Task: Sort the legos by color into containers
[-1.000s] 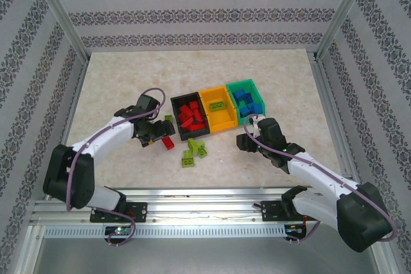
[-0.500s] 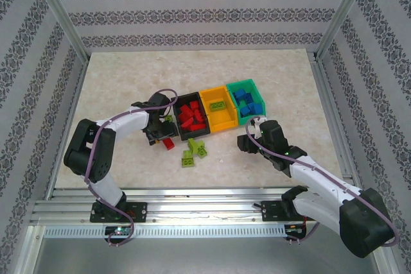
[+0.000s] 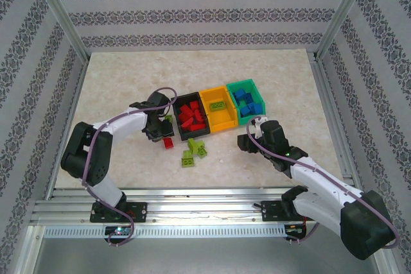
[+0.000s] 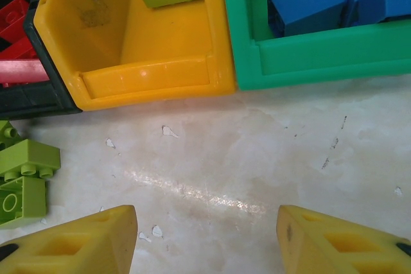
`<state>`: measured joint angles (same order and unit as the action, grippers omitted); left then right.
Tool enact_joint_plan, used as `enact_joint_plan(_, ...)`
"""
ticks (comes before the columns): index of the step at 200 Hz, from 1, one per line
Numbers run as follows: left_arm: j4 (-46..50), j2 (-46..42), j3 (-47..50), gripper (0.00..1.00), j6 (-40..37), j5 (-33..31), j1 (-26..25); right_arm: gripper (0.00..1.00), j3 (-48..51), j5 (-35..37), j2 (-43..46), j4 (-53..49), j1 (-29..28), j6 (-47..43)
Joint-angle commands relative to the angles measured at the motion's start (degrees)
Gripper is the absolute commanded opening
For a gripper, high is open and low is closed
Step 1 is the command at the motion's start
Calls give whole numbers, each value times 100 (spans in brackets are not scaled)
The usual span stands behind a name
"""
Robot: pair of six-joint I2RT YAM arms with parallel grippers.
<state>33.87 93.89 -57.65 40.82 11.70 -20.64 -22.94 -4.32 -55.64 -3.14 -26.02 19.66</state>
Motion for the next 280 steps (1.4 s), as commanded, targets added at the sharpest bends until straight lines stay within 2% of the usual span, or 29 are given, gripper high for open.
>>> enact_joint_plan(1,152,-604,-72,26,-29,-92,-63,60,78,66,44,103,-34,49)
enact_joint_plan(23,314,-1040,-324,26,15,-72,-65,60,70,67,35,111,-49,52)
enact_joint_plan(46,191,-1182,-639,26,163,271,-102,59,64,80,13,115,-76,47)
enact_joint_plan(90,451,-184,-1949,29,8,449,-268,60,39,-20,-34,115,-133,29)
enact_joint_plan(126,618,826,-2865,38,-161,398,-338,60,-10,-106,-118,103,-158,8)
enact_joint_plan(155,694,1120,-2999,59,-271,410,-339,60,-62,-196,-238,108,-183,3)
enact_joint_plan(180,319,635,-2478,68,-233,378,-336,60,-265,-310,-591,104,-253,-32)
enact_joint_plan(210,108,-335,-1678,69,-224,100,-343,60,-495,-481,-1328,487,-436,168)
enact_joint_plan(235,111,-1282,-922,70,-236,-242,-327,59,-965,-549,-2322,710,-664,345)
enact_joint_plan(280,763,-2592,25,71,-388,-306,12,57,-2185,-532,-3966,742,-804,372)
